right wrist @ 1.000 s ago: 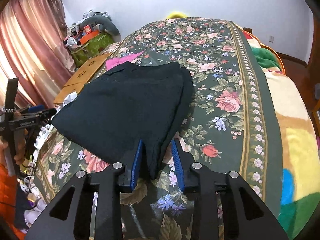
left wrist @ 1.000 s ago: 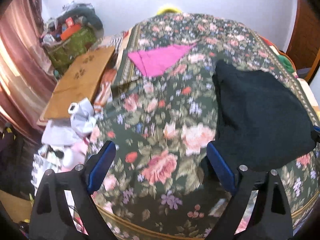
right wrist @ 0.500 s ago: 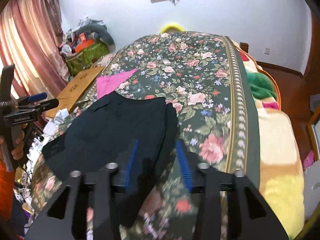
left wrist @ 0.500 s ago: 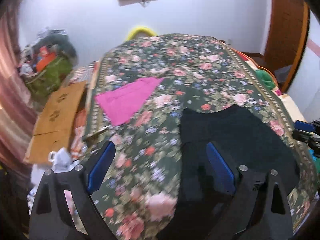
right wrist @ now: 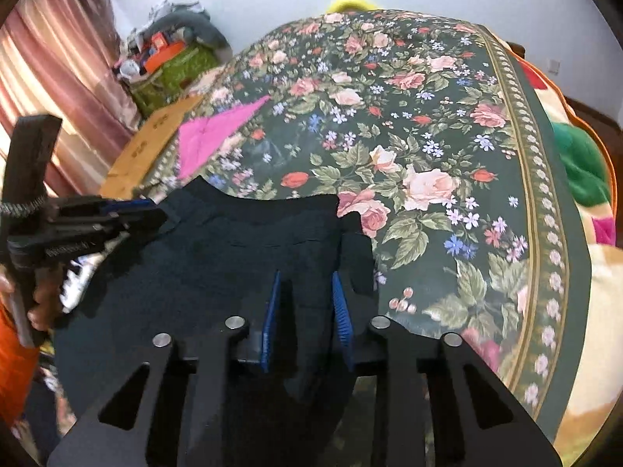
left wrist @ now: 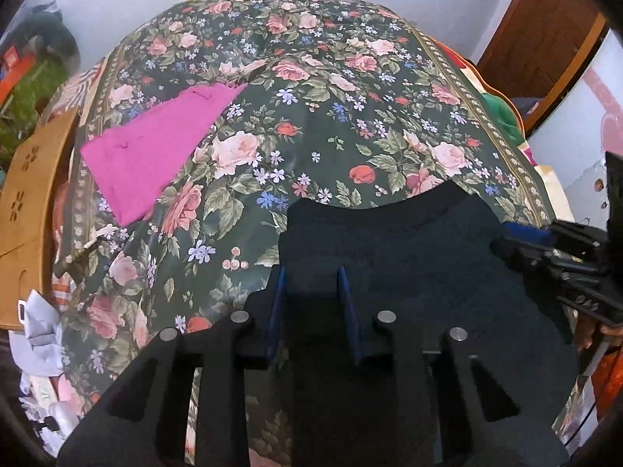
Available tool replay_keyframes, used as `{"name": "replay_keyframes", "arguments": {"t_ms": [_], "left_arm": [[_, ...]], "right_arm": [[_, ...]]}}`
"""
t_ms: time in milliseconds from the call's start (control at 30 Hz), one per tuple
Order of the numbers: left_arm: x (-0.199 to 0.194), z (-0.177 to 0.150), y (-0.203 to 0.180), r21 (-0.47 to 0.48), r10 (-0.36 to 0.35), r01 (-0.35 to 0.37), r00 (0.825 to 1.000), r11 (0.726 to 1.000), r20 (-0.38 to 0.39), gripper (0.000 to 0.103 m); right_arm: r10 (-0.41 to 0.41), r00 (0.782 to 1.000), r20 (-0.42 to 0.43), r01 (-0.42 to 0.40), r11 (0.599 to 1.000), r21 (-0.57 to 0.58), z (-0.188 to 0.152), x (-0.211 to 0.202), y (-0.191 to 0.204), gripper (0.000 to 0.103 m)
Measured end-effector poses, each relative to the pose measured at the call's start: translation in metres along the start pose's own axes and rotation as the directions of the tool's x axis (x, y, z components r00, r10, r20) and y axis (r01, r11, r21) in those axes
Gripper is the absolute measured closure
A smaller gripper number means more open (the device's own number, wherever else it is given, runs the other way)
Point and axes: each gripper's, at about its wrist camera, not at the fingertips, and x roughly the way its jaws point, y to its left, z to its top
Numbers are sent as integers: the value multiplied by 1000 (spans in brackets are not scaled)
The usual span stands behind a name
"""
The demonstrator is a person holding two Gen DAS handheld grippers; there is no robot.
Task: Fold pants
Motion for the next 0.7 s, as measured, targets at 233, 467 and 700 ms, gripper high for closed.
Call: {"name": "replay_keyframes", "arguments": {"t_ms": [233,467,700], "left_arm": [[14,-7,8,6,107,-107,994,994,-13,73],[-6,1,6,1,120,-120,993,993,2,74],[-45,-4,6,-18,108,-107,991,994,73,63]], "right_arm": [[-49,999,-10,48,998,-35,-9,12,-3,91],[-110,994,22,111,992,-55,-8,-5,7,90],[-116,989,91,124,989,-78,-13,-46,16,89]]}}
